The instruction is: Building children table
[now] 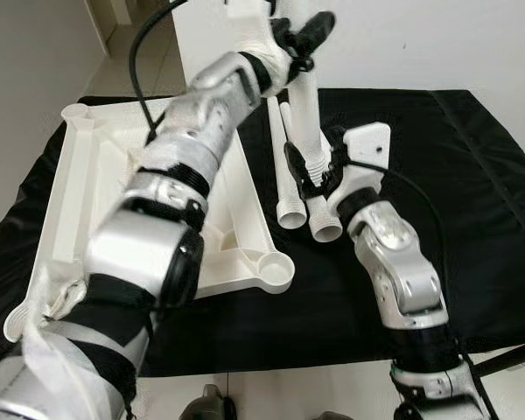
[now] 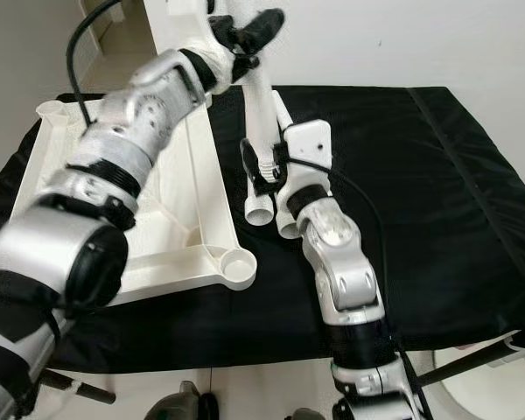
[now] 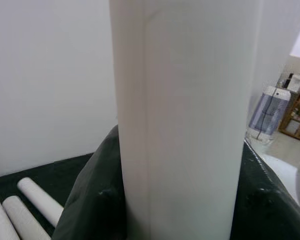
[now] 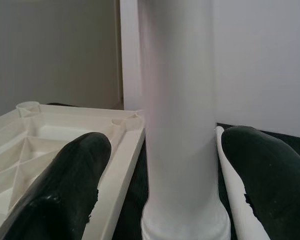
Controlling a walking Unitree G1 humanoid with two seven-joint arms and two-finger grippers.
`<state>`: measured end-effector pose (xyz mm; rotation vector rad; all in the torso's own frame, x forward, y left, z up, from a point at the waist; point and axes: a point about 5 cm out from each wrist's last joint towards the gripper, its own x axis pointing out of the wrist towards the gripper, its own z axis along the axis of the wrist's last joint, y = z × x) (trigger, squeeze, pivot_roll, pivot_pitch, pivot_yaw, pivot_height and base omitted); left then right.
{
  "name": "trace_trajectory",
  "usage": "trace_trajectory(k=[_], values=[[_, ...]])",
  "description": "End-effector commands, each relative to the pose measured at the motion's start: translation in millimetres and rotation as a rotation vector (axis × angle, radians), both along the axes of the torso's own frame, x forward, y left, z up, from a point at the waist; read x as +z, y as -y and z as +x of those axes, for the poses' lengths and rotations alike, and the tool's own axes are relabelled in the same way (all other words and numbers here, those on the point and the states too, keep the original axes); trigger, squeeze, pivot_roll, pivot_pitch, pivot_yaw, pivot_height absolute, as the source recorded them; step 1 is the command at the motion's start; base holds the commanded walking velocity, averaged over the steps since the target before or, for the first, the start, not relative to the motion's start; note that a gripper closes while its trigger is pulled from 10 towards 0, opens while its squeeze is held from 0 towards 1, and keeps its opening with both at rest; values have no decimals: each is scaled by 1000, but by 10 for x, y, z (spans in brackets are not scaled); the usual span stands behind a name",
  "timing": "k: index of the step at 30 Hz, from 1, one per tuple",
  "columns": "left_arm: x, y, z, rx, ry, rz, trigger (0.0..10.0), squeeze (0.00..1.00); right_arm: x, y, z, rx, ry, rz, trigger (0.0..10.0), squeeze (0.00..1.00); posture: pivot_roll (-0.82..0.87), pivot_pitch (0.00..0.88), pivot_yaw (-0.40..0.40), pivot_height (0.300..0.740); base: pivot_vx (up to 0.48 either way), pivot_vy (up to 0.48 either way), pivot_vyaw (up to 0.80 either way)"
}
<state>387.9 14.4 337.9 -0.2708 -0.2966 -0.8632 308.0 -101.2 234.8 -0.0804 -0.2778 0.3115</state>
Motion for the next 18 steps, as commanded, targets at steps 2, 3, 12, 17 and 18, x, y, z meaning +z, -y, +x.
trace_trajectory(k=[2,3,12,17,18], values=[[55,97,-127,-131,125,43,10000,0,-5,8,66,-29,-37,-26,10000,0,-27,0,39,740,0,0,0],[55,97,-127,-131,125,43,10000,0,-5,8,66,-29,-37,-26,10000,0,-27,0,39,740,0,0,0],[64,167,-206,-116,171,27,10000,0,65,12,188,-86,-65,-43,10000,0,-25,0,33,740,0,0,0],[65,194,-265,-120,195,30,10000,0,109,23,278,-134,-70,-29,10000,0,-16,0,35,740,0,0,0],[65,194,-265,-120,195,30,10000,0,109,23,278,-134,-70,-29,10000,0,-16,0,35,740,0,0,0]])
